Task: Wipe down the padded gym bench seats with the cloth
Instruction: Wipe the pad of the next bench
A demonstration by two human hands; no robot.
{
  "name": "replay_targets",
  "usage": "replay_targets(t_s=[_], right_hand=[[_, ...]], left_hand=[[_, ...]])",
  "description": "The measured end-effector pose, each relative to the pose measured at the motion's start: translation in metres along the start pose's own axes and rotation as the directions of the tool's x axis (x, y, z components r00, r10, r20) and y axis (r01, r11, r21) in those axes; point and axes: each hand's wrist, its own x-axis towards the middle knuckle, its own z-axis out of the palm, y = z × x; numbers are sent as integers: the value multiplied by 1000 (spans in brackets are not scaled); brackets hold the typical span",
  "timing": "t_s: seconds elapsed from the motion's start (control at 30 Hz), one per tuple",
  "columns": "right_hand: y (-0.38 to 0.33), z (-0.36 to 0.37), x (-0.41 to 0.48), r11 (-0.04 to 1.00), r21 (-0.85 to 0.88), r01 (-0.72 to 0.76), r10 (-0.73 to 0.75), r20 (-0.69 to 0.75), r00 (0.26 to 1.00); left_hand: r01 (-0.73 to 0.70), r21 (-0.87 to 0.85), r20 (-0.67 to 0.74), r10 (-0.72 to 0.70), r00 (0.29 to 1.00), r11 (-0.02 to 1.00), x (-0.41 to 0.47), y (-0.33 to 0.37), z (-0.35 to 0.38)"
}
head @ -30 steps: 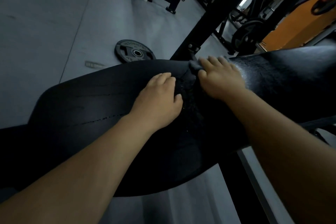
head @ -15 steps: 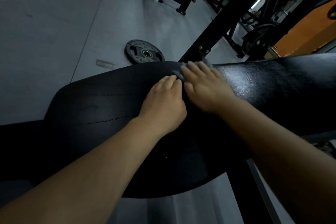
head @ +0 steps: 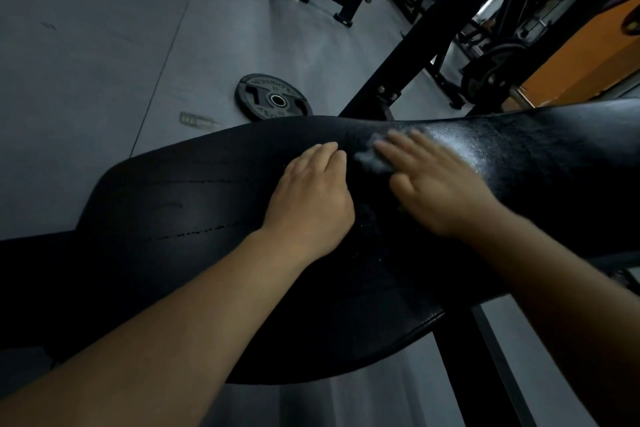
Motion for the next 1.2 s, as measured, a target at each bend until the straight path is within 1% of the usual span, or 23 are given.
replay_targets(t_s=[0.07,0.13,0.17,0.23,0.3,0.33,0.4,0.43,0.47,0.5,0.57,0.67,0.73,0.8,0.87,0.9,0.97,1.03,1.07,1.1,1.17,1.2], right_hand=[[3,-3,25,994,-13,-107,106,-60,993],[-25,0,32,992,-24,-123,121,-74,990],[-40,5,23,995,-33,-90,87,-75,993],[-57,14,-21,999,-43,25,-28,-70,997],[-48,15,-62,998,-17,53,-54,-54,997],[-36,13,-68,1000,-14,23,-24,-47,999],[-22,8,-57,994,-1,-109,109,-45,993],[-27,7,-46,985,3,-170,170,-65,983],[-41,8,-40,980,4,-201,200,-87,976],[-60,11,-42,983,7,-183,183,-114,977],[-88,21,-66,997,47,-62,68,-131,989],[-85,27,-107,995,89,33,-24,-104,994],[-69,25,-107,997,74,1,7,-117,993],[-66,20,-89,991,74,-111,118,-105,987],[-82,20,-73,979,76,-189,196,-101,975],[-94,22,-73,980,84,-183,191,-107,976],[-109,28,-90,989,117,-89,103,-122,987],[-101,32,-111,993,115,7,6,-111,994],[-88,31,-112,995,93,18,-7,-117,993],[-74,28,-105,998,68,-6,14,-121,993],[-56,18,-67,990,42,-137,141,-126,982],[-58,15,-47,980,50,-191,196,-108,975]], left_hand=[[-6,-6,14,6,1000,1000,1,-1,1],[-10,-7,22,11,1000,1000,1,-4,1],[-12,-10,24,13,1000,1000,1,-5,0],[-18,-9,29,18,999,1000,2,-6,-1],[-29,4,44,29,999,1000,1,-8,-2],[-38,10,55,37,998,999,1,-8,-3],[-50,25,63,48,997,998,-1,-8,-3],[-55,30,59,53,997,998,-2,-8,-3],[-60,33,55,58,997,998,-3,-9,-4],[-63,35,54,61,997,997,-5,-9,-5],[-70,37,78,67,995,997,-11,-11,-8],[-113,62,115,105,988,992,-23,-17,-15],[-131,66,129,121,984,989,-28,-18,-20],[-145,80,120,135,984,986,-30,-18,-23],[-142,94,126,130,983,985,-32,-18,-24],[-137,94,138,124,983,986,-34,-18,-23],[-125,92,157,109,982,988,-42,-18,-23],[-123,109,144,107,984,986,-54,-19,-24],[-124,121,136,107,985,985,-59,-19,-25],[-118,132,130,101,986,984,-64,-20,-25],[-97,147,115,80,990,984,-70,-21,-24],[-89,152,105,74,992,984,-71,-21,-24]])
